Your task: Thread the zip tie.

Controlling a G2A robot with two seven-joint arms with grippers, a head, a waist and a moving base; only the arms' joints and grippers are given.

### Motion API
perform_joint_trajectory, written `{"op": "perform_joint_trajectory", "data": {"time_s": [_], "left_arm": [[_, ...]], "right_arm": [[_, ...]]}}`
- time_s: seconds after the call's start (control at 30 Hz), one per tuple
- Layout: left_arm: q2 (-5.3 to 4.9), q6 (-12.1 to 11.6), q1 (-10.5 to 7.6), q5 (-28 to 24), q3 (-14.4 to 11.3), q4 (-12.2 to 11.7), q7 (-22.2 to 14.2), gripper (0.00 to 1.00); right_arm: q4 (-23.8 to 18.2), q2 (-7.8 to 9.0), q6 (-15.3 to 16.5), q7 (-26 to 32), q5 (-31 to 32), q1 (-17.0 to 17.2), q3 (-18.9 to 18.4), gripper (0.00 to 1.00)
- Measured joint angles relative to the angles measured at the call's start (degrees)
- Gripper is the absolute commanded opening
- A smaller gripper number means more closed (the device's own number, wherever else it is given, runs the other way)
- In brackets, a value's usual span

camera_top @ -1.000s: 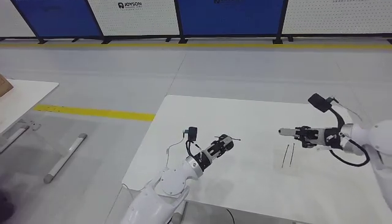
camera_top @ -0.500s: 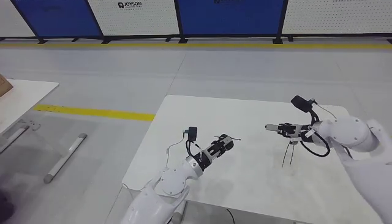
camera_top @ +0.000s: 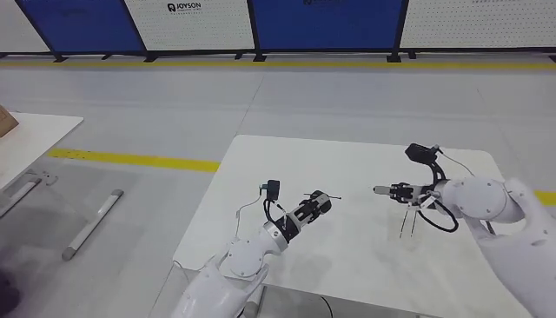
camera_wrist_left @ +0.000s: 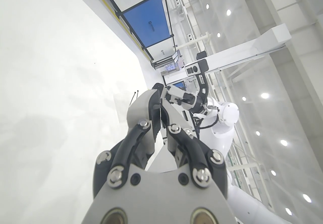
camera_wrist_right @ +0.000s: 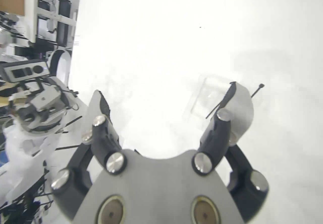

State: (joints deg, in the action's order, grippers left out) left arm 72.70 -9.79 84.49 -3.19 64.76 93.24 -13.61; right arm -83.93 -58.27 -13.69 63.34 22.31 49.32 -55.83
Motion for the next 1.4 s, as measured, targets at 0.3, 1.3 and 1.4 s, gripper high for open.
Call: {"op": "perform_joint_trajectory", "data": {"time_s": [0.3, 1.3, 1.4], "left_arm": [[0.0, 0.0, 0.0, 0.0, 0.0, 0.0, 0.0, 0.0], [0.0, 0.0, 0.0, 0.0, 0.0, 0.0, 0.0, 0.0], [0.0, 0.0, 0.0, 0.0, 0.0, 0.0, 0.0, 0.0]], "right_arm": [[-2.3, 0.75, -2.9, 1.6, 5.4, 1.7, -0.8, 1.0], [-5.7, 1.35, 0.1, 11.5, 6.7, 3.1, -0.2, 1.0], [-4.5, 1.12, -1.5, 11.2, 5.6, 2.4, -0.4, 1.0]]}}
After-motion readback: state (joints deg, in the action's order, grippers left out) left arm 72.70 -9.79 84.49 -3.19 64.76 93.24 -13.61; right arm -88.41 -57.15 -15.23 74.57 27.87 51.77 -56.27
